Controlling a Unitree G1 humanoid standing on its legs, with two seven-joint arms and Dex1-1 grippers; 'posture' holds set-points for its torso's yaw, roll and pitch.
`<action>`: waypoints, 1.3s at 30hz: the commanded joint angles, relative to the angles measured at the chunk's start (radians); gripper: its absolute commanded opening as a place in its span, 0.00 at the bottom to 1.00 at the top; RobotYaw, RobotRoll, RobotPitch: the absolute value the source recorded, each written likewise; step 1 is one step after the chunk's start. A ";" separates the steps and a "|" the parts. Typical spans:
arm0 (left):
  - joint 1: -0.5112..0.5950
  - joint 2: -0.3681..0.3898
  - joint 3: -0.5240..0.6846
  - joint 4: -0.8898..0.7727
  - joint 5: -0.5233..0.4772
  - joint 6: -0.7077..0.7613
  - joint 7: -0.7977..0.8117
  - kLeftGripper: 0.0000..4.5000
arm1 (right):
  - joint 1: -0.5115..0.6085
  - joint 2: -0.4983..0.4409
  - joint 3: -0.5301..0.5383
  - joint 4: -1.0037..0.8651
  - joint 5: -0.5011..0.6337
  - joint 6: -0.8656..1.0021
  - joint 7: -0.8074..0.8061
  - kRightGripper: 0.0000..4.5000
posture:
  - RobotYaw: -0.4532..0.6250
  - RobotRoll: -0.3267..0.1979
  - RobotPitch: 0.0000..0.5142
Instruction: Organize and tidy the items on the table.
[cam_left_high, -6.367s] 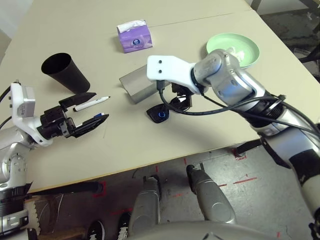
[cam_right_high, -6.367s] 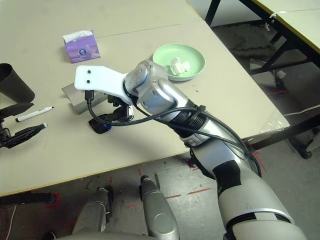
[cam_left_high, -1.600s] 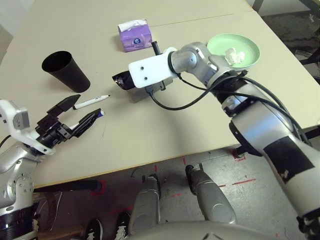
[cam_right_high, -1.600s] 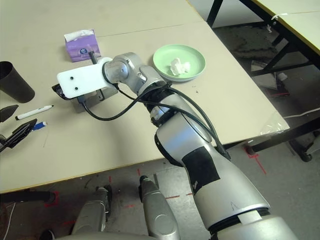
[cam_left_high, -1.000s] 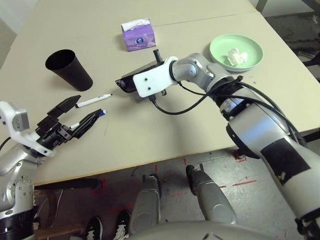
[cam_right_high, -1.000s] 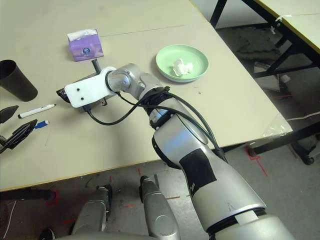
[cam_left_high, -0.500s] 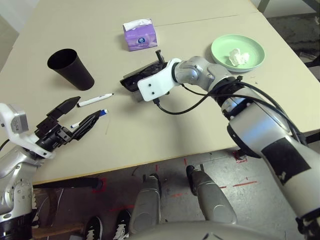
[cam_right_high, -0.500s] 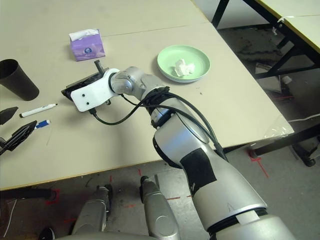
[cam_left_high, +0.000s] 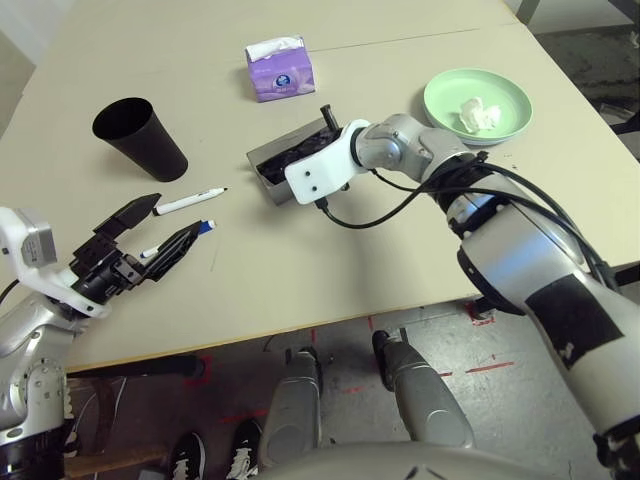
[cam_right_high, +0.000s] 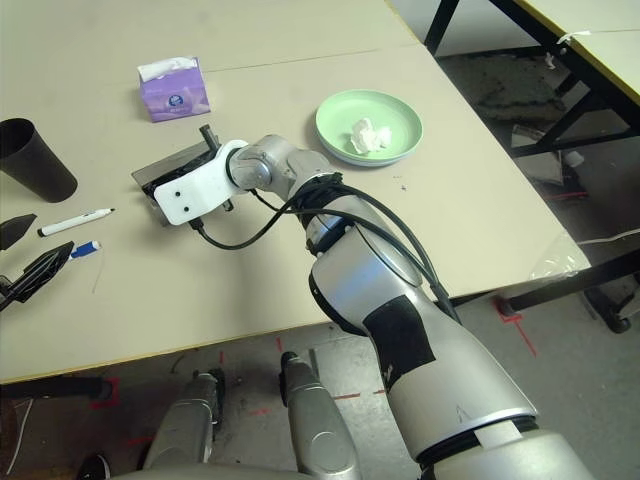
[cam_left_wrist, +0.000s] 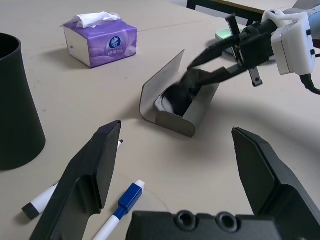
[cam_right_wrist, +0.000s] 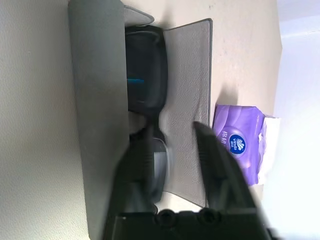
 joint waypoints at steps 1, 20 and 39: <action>0.009 -0.008 -0.010 0.012 0.005 0.003 -0.011 1.00 | -0.038 0.000 -0.026 -0.004 0.023 0.006 0.010 0.65 | 0.35 0.62 0.51; -0.076 -0.030 -0.053 0.078 0.058 -0.039 0.016 1.00 | -0.209 -0.068 -0.189 -0.081 0.196 0.040 0.181 0.99 | 0.32 0.62 0.49; -0.369 -0.094 -0.190 0.228 0.182 -0.114 0.120 1.00 | 0.364 -0.351 -0.480 -0.999 0.789 1.075 0.730 0.99 | 0.23 0.62 0.47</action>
